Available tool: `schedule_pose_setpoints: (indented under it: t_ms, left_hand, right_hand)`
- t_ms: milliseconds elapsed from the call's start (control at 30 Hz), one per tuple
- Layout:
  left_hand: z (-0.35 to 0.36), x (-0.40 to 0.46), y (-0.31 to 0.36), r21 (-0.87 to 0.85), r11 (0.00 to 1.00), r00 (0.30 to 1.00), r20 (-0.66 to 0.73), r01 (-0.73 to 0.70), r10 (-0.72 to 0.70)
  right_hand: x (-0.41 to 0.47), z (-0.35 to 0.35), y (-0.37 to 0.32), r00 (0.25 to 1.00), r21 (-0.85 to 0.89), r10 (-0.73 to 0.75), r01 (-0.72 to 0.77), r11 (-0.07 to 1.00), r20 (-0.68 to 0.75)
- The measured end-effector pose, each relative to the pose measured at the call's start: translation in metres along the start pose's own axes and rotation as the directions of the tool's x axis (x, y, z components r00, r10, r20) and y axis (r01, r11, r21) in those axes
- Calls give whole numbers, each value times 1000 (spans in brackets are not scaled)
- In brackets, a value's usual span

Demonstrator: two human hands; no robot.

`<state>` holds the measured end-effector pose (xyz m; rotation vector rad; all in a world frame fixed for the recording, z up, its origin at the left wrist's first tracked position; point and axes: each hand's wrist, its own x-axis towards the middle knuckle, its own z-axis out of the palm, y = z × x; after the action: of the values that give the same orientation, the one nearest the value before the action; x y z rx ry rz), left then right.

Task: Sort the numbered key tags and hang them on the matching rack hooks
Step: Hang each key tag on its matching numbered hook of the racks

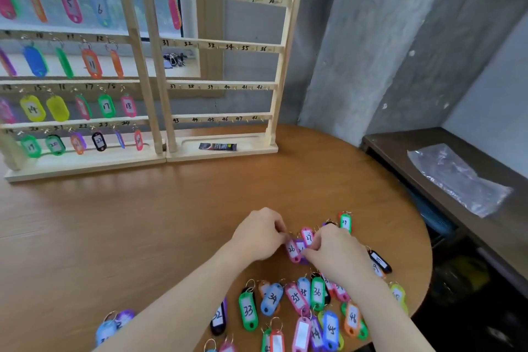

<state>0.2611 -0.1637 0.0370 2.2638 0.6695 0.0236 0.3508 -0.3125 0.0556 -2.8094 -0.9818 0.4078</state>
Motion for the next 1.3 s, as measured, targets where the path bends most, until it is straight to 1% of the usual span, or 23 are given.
schedule_pose_setpoints:
  t_ms: [200, 333, 433, 533, 567, 600, 700, 800, 900, 967, 1133, 1200, 1300]
  left_hand:
    - [-14, -3, -13, -97, 995, 1000, -20, -6, 4]
    - [-26, -7, -23, -116, 993, 999, -51, -3, -3]
    - [-35, -13, -31, -127, 992, 997, -79, 6, -16]
    - [-48, -21, -39, -149, 989, 991, -127, 15, -34]
    - [-53, -24, -41, -165, 986, 989, -146, 13, -38]
    - [-58, -27, -42, -184, 983, 986, -162, 9, -40]
    - [-80, -35, -43, -240, 971, 975, -219, -11, -43]
    - [-108, -41, -40, -244, 969, 964, -266, -39, -28]
    - [-136, -45, -33, -203, 976, 953, -303, -74, 10]
    - [-155, -48, -27, -173, 980, 943, -332, -95, 33]
    - [-197, -53, -13, -146, 978, 904, -420, -149, 75]
    - [-211, -56, -9, -130, 978, 889, -449, -162, 88]
    - [-230, -58, -4, -122, 977, 855, -510, -176, 90]
  right_hand:
    - [-1, 1, -12, 999, -10, 17, -18, 1000, -44]
    - [-3, 0, -20, 998, -19, 38, -39, 999, -47]
    - [-3, -3, -24, 1000, 1, 1, -1, 1000, -31]
    - [0, -3, -27, 996, 15, -87, 87, 996, 15]
    - [1, -4, -29, 992, 57, -123, 120, 991, 35]
    - [2, -5, -32, 985, 138, -163, 154, 979, 57]
    - [4, -16, -45, 953, 446, -277, 198, 873, 119]
    - [8, -25, -61, 924, 666, -351, 165, 727, 154]
    - [13, -32, -80, 917, 790, -372, 118, 602, 147]
    - [17, -38, -95, 917, 832, -373, 95, 546, 140]
    - [27, -59, -126, 904, 833, -410, 136, 536, 116]
    - [33, -70, -136, 898, 821, -433, 186, 540, 81]
    - [39, -93, -150, 885, 758, -465, 308, 575, -6]
